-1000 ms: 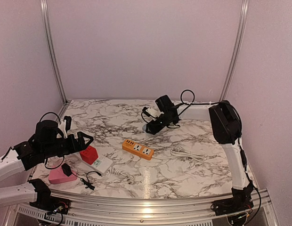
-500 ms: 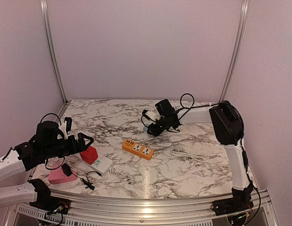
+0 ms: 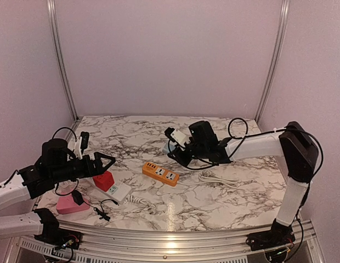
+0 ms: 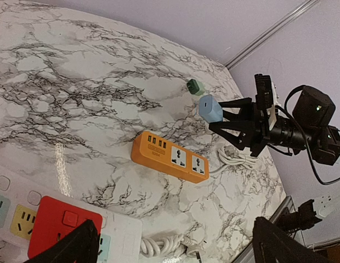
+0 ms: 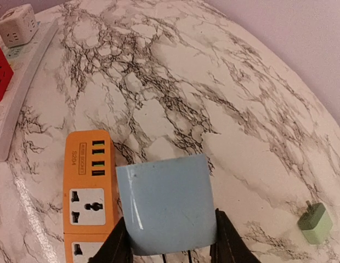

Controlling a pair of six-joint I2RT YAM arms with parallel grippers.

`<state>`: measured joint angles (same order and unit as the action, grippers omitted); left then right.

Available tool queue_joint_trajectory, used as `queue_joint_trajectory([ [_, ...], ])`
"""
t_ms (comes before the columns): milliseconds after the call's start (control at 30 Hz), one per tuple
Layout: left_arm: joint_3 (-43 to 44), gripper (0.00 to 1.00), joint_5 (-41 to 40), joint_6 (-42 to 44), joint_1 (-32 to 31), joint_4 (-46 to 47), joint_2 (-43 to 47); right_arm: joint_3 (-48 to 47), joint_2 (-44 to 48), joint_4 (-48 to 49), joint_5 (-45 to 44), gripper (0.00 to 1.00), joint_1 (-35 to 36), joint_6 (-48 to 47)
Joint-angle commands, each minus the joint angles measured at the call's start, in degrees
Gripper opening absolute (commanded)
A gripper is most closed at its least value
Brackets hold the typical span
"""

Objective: Insert the plug
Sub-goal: Pick up the plug from the center of the board, then pass from the right arm to the left

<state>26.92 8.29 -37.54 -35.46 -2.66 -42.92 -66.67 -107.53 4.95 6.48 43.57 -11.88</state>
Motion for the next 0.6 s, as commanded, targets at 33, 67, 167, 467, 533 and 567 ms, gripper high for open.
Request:
queue_joint_trajectory([
  [33,2.85,0.99,3.24,2.47,-3.46,9.18,-3.24,6.39,8.32,14.37,-3.01,0.31,4.35,5.20],
  [67,3.26,0.99,3.74,2.66,-4.20,10.64,-4.02,7.71,9.52,15.84,-3.51,0.31,5.43,6.07],
  [167,5.21,0.99,3.84,4.04,-7.12,13.23,-7.22,10.58,12.66,19.45,-5.82,0.31,8.73,8.29],
  [467,12.79,0.98,1.13,9.46,-15.30,14.47,-17.52,15.37,17.52,26.37,-12.51,0.31,17.57,12.78],
  [533,13.59,0.95,1.21,9.75,-16.02,15.01,-18.93,15.96,17.92,27.36,-14.49,0.31,19.44,12.68],
  [567,13.75,0.94,1.32,9.80,-16.34,15.59,-19.43,16.30,18.15,27.88,-15.19,0.31,20.19,12.79],
])
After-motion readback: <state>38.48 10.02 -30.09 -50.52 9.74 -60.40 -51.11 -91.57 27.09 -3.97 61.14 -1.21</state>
